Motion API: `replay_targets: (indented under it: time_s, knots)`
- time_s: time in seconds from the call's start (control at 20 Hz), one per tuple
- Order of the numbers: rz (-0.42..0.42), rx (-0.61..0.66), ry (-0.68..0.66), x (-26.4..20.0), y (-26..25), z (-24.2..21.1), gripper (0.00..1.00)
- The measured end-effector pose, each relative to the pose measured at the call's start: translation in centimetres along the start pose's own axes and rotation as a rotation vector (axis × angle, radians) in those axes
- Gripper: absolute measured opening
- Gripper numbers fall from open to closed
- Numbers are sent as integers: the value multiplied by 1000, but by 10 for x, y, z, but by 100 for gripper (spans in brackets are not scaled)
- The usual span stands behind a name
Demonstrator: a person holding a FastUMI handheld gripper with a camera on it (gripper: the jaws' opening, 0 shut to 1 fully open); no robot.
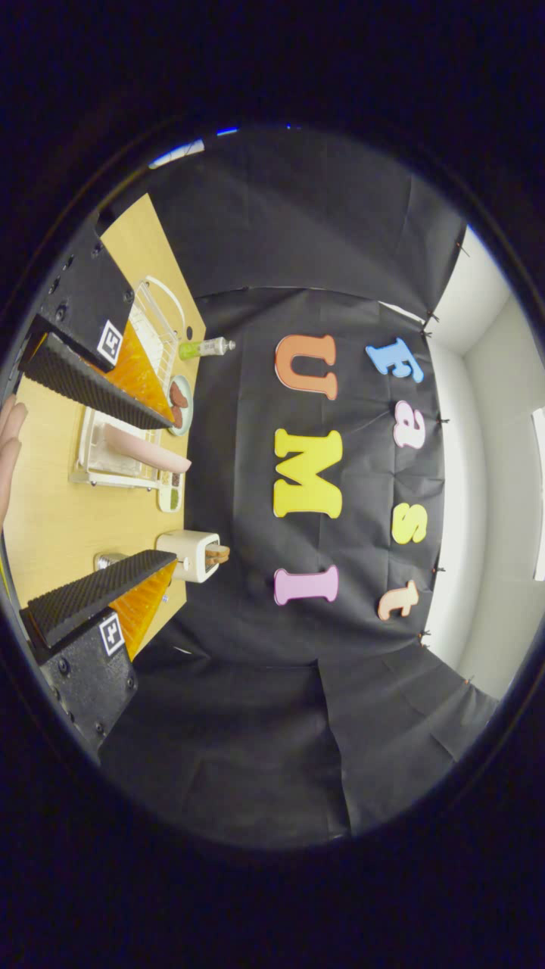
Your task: Take the plate from the dish rack, then take the spoon from the basket and place it into the plate.
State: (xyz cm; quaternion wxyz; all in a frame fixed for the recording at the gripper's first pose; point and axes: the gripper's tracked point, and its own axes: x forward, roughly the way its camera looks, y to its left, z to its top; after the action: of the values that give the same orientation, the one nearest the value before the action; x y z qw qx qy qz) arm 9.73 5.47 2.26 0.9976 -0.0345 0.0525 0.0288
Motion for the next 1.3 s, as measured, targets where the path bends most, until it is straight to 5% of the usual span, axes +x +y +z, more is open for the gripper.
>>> replay_targets:
  time_s: [0.45,0.85,1.0,1.3]
  knots:
    - [75,-32,423,137,49,-6,100]
    - [-27,-73,757,208,38,-38,96]
    - [-93,-92,877,220,29,-48,82]
    - [-86,-131,1090,212,32,-57,51]
